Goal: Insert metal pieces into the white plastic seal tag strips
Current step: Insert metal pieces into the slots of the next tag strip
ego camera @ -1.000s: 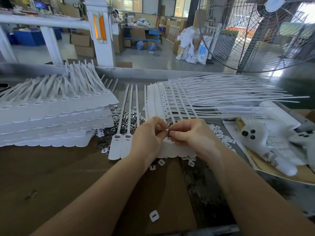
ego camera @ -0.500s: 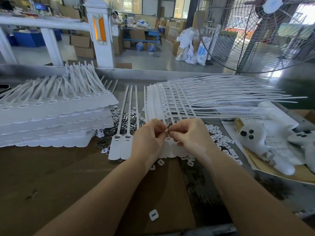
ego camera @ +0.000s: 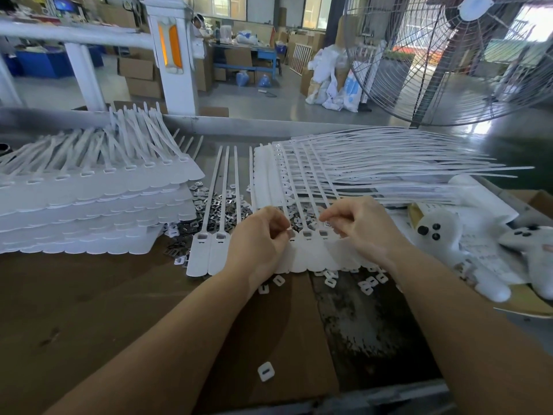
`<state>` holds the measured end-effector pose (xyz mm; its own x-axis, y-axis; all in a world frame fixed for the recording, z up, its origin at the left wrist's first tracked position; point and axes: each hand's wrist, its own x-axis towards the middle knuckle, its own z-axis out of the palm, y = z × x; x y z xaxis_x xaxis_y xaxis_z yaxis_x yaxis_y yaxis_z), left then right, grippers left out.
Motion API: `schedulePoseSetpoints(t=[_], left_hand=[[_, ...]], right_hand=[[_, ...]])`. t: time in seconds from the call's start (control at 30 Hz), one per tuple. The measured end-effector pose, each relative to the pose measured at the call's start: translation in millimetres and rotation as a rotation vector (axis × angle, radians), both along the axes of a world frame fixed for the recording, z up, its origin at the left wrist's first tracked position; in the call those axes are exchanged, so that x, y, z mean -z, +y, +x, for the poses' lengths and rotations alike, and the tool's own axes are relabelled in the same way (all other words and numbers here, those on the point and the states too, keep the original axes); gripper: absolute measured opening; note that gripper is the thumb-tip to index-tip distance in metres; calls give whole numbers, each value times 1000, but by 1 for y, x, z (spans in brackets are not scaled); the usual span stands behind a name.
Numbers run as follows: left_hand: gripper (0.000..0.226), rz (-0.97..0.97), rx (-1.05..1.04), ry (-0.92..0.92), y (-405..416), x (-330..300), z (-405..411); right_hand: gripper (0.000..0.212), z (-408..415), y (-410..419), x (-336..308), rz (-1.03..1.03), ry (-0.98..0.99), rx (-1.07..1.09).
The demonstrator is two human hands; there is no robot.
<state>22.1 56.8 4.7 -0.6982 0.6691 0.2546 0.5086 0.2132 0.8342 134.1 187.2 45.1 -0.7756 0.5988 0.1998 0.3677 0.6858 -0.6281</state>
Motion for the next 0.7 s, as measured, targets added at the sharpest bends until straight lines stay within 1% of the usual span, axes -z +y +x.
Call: schedulePoseSetpoints(t=[0.1, 0.27, 0.7], left_hand=[[21, -29, 4, 12, 2, -1, -1], [11, -79, -1, 27, 4, -2, -2], [11, -81, -12, 50, 5, -1, -3]], right_hand=[[15, 4, 8, -2, 1, -42, 0], [11, 3, 15, 3, 86, -138, 28], [18, -5, 25, -6, 108, -404, 9]])
